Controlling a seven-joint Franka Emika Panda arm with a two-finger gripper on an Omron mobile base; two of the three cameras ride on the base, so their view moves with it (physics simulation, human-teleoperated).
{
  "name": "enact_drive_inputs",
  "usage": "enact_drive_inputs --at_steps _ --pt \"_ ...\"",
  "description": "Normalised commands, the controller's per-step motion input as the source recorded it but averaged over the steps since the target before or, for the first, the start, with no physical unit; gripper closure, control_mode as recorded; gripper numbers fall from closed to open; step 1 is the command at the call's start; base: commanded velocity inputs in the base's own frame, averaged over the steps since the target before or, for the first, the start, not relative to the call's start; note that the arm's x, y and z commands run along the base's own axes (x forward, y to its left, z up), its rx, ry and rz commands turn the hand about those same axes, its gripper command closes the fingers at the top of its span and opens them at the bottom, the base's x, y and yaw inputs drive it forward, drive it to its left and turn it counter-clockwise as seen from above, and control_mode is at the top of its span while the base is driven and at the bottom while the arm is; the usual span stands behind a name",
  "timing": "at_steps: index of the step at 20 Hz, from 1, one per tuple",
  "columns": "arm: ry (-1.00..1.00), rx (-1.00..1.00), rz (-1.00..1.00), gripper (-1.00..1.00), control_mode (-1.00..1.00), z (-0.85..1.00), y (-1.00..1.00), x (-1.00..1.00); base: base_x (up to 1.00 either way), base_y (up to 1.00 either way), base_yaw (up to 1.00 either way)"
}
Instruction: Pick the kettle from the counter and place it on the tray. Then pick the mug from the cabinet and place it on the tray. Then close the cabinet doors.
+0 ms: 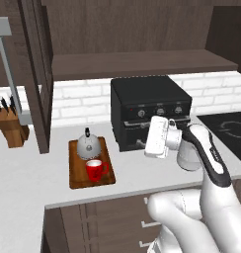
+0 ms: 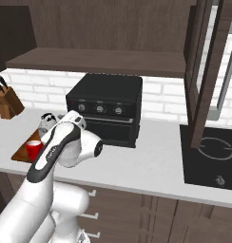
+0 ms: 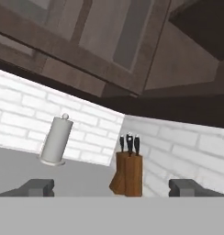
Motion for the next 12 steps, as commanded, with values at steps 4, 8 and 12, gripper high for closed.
enact_drive_inputs --at_steps 4,8,12 --pt "0.12 0.00 -0.29 -1.00 -1.00 0.38 -0.62 -0.31 0.00 0.00 0.00" --pt "0.01 0.00 -0.27 -1.00 -1.00 0.03 -0.65 -0.29 0.00 0.00 0.00" --pt "-0.08 0.00 -0.19 -1.00 -1.00 -0.01 -0.80 -0.21 0.00 0.00 0.00"
